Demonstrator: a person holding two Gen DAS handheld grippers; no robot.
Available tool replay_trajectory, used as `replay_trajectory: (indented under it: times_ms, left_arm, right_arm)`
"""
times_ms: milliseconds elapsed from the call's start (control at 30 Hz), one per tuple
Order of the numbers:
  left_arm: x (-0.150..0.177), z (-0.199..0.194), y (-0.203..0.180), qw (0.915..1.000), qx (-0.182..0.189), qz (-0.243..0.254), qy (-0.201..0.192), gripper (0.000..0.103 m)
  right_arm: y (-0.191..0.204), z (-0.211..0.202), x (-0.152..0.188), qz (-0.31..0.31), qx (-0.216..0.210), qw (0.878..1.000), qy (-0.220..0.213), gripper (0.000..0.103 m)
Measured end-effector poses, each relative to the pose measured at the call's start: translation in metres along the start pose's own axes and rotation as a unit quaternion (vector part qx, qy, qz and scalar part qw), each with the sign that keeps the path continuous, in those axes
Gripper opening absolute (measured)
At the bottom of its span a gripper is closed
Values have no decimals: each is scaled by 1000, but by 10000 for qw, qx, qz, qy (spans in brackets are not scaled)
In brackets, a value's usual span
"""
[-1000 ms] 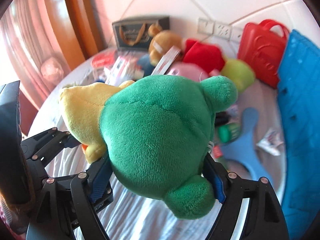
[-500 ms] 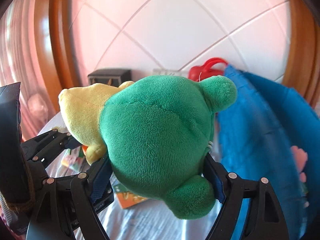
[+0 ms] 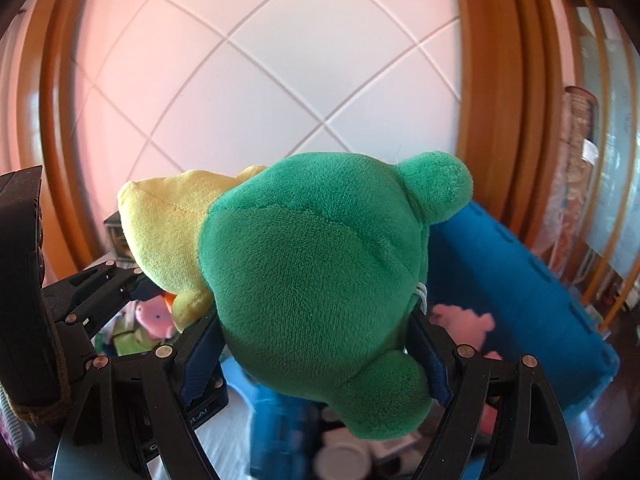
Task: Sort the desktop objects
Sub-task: 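Carry the plush frog over the blue crate and release it inside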
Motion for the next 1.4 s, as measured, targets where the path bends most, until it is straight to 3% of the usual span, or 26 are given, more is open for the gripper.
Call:
replay_trajectory:
  times_ms: [367,567,600,733,1400]
  left_arm:
    - [-10,27,-64,9993,72,314,173,51]
    - [-3,48,-72,9982,-67,336,486,66]
    - [-2,49,-73,9980,-84,334,525,73]
    - [-7,44,-70,9988,-138,249,411,79]
    - [4,11,-31,9991,-304,-137,250,80]
  right_arm:
    - [-77,-13,21,341,113,9994,10,87]
    - [-115,-10,30,544,522,9971,90,101]
    - [-115,-10,32,570,530,9969,95,103]
    - [-121,-8,34,600,615,9962,142,103]
    - [-106,-13,36,524,634,9965,152,103]
Point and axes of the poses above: each gripper's, at about its wrist camera, not at the fingertips, and z roughly the way its jaws point, y to its left, x to its underside, the point moved 8 cm from there along z, roughly the way its jaws point, and after that the axes turned 10 degrees about -z, right-handed, at the moved point
